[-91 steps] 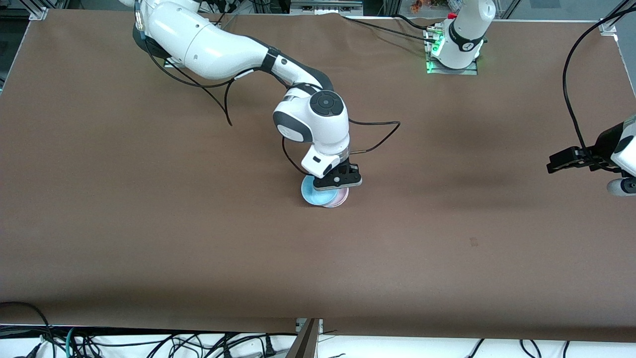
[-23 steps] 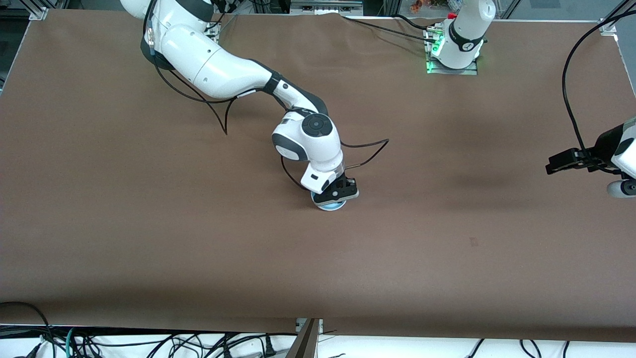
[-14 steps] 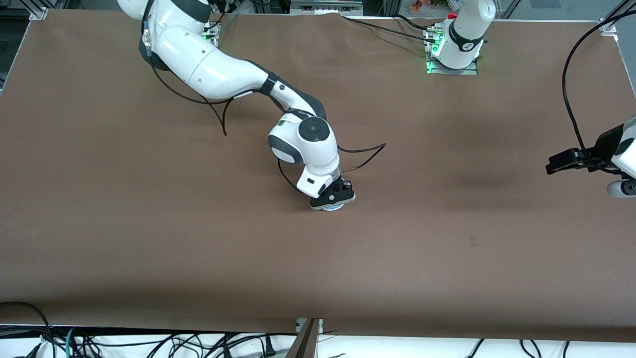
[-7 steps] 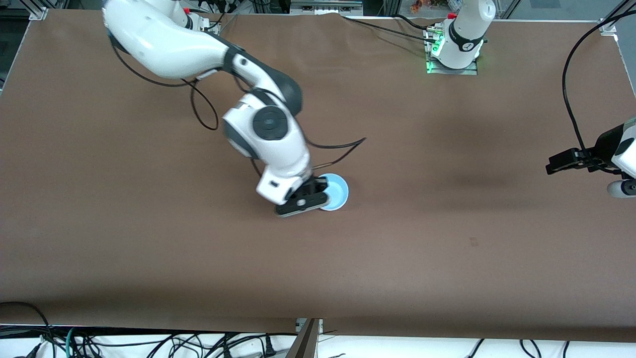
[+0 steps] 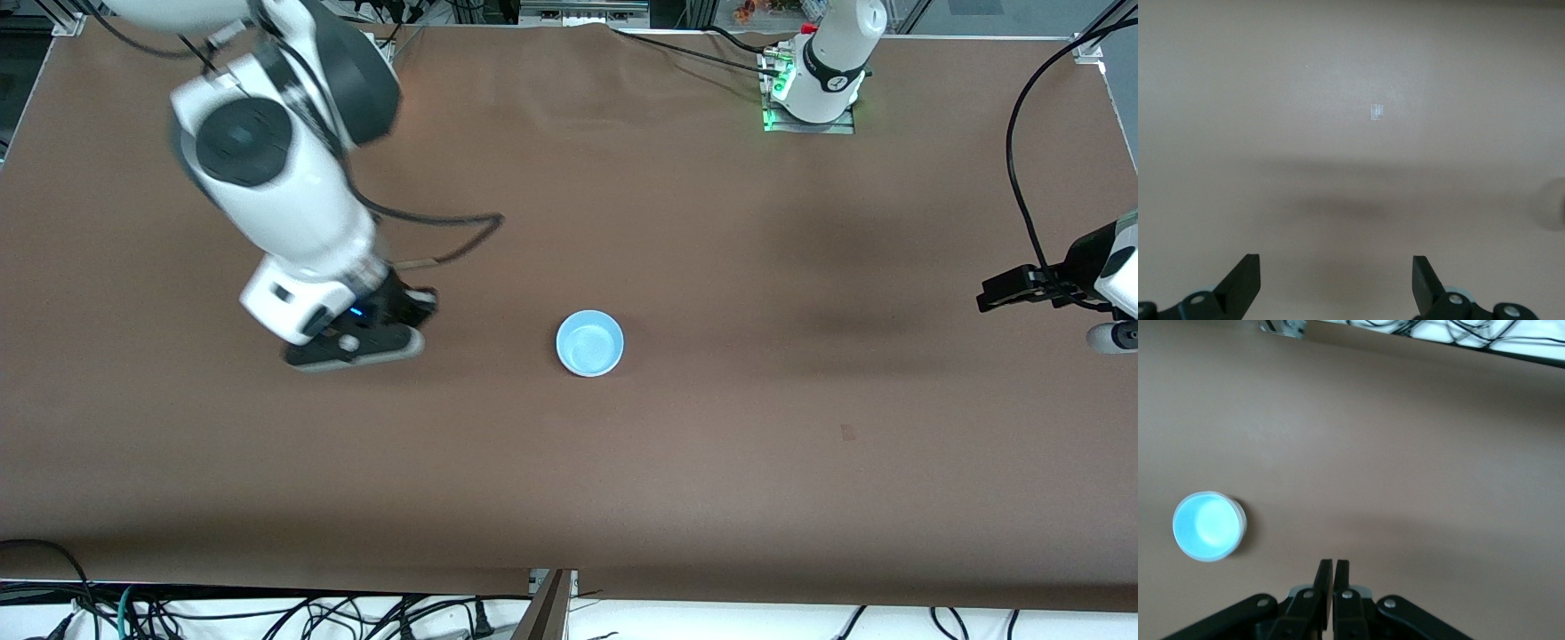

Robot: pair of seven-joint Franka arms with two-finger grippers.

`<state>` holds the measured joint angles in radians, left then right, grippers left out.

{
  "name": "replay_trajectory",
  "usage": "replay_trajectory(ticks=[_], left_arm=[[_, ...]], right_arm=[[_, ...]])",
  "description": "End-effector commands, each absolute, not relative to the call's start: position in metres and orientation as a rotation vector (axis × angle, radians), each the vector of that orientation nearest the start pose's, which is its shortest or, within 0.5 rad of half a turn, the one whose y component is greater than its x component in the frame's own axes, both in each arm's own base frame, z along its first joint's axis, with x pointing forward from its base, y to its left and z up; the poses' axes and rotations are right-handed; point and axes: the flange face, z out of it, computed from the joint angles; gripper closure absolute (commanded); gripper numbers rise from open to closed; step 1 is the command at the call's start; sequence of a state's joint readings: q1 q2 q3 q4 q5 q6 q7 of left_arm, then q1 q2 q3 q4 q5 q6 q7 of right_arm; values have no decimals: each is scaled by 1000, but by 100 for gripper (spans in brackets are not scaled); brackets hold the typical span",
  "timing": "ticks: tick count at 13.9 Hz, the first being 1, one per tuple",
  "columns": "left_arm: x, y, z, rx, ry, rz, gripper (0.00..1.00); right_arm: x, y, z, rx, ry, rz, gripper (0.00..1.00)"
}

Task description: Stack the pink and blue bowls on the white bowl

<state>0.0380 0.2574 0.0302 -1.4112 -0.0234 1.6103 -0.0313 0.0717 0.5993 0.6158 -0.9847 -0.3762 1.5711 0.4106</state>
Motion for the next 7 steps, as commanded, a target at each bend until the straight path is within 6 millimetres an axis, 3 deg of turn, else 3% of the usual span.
replay_trajectory(ticks=[1,3,7], left_arm=[[634,39,555,-3173,-177,96,0],[634,37,555,-3174,-173,96,0],[634,39,555,-3173,-177,96,0]], right_arm=[[624,238,613,-3139,-217,-102,89],[609,206,630,-3140,-111,-53,89],[564,174,635,-3226,-25,-3,89]])
